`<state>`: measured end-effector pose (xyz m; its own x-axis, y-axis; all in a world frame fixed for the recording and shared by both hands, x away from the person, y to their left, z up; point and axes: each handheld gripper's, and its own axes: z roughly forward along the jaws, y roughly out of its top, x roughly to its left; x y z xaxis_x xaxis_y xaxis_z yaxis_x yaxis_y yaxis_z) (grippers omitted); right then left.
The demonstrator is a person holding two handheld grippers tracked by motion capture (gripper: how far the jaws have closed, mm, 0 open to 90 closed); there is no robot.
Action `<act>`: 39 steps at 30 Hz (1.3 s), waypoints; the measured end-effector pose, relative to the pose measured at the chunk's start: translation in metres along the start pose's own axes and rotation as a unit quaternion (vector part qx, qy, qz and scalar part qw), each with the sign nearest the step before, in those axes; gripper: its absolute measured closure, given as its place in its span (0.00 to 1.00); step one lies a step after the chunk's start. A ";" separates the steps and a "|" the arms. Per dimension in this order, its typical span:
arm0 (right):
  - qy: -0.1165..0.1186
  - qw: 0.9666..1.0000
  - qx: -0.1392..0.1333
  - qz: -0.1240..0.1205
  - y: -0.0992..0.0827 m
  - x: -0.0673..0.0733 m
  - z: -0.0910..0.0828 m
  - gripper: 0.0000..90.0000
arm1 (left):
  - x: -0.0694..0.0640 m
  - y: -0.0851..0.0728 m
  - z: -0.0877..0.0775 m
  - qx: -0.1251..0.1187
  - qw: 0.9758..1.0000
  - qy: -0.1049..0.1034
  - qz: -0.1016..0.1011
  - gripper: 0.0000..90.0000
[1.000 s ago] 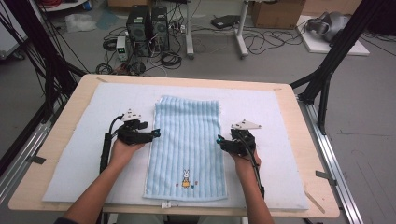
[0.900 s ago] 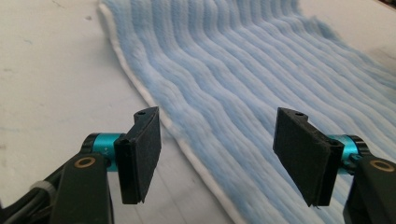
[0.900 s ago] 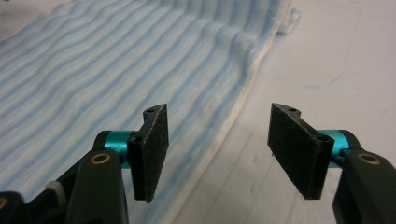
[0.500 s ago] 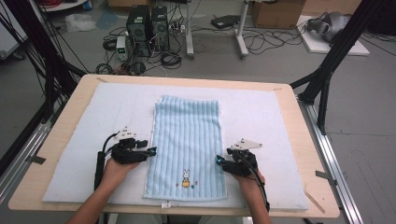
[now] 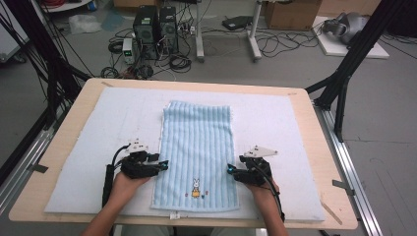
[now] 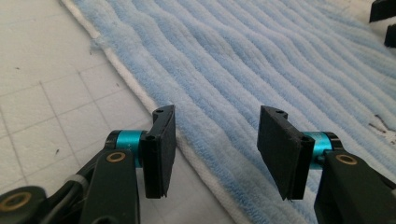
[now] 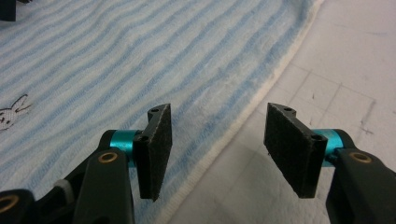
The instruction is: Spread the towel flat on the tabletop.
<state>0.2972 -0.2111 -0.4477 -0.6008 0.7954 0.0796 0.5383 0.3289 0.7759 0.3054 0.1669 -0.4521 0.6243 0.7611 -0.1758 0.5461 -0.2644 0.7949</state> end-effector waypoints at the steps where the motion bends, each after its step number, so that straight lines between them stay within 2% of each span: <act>1: 0.002 1.000 0.000 -0.002 0.001 0.001 0.001 0.48 | -0.002 0.000 0.000 0.003 1.000 0.006 0.008 0.56; 2: 0.002 1.000 0.004 -0.005 0.003 0.003 0.003 0.51 | -0.004 0.000 0.001 0.005 1.000 0.013 0.014 0.57; 4: 0.000 1.000 0.019 -0.016 0.004 0.006 0.008 0.58 | -0.006 -0.001 0.000 0.004 1.000 0.023 0.015 0.65; 6: -0.006 1.000 0.020 -0.019 0.004 0.007 0.009 0.66 | -0.006 -0.001 0.000 0.005 0.999 0.026 0.020 0.77; 8: 0.006 1.000 0.021 -0.011 0.004 0.003 0.007 0.77 | -0.008 -0.002 0.000 0.007 0.999 0.020 0.031 0.91; 10: 0.012 1.000 0.021 -0.007 0.003 0.001 0.006 0.87 | -0.010 -0.002 -0.001 0.010 0.999 0.024 0.042 0.95; 11: 0.013 1.000 0.021 -0.010 0.003 0.002 0.006 0.89 | -0.010 -0.002 -0.001 0.011 0.999 0.020 0.041 0.95; 14: 0.019 0.999 0.026 -0.019 0.002 0.003 0.004 0.93 | -0.006 -0.002 -0.003 0.010 1.000 0.005 0.023 0.95; 18: 0.021 0.999 0.032 -0.024 0.003 0.005 0.003 0.94 | -0.006 -0.006 -0.007 0.012 1.000 -0.007 0.025 0.95; 22: 0.025 0.999 0.037 -0.025 0.000 0.010 -0.002 0.94 | -0.007 -0.012 -0.014 0.011 1.000 -0.017 0.018 0.95; 25: 0.025 0.998 0.043 -0.036 -0.003 0.016 -0.008 0.94 | -0.010 -0.017 -0.020 0.011 1.000 -0.022 0.017 0.95; 36: 0.046 0.996 0.065 -0.043 -0.021 0.035 -0.034 0.94 | -0.021 -0.033 -0.041 0.024 0.998 -0.055 0.029 0.95; 37: 0.048 0.996 0.066 -0.043 -0.022 0.037 -0.036 0.91 | -0.020 -0.033 -0.042 0.024 0.998 -0.057 0.027 0.93; 39: 0.037 0.997 0.055 -0.037 -0.020 0.037 -0.038 0.75 | -0.017 -0.031 -0.042 0.017 0.998 -0.056 0.014 0.78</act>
<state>0.2419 -0.2079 -0.4369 -0.6812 0.7283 0.0738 0.5496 0.4423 0.7087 0.2544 0.1870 -0.4499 0.6969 0.6830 -0.2189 0.5451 -0.3060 0.7805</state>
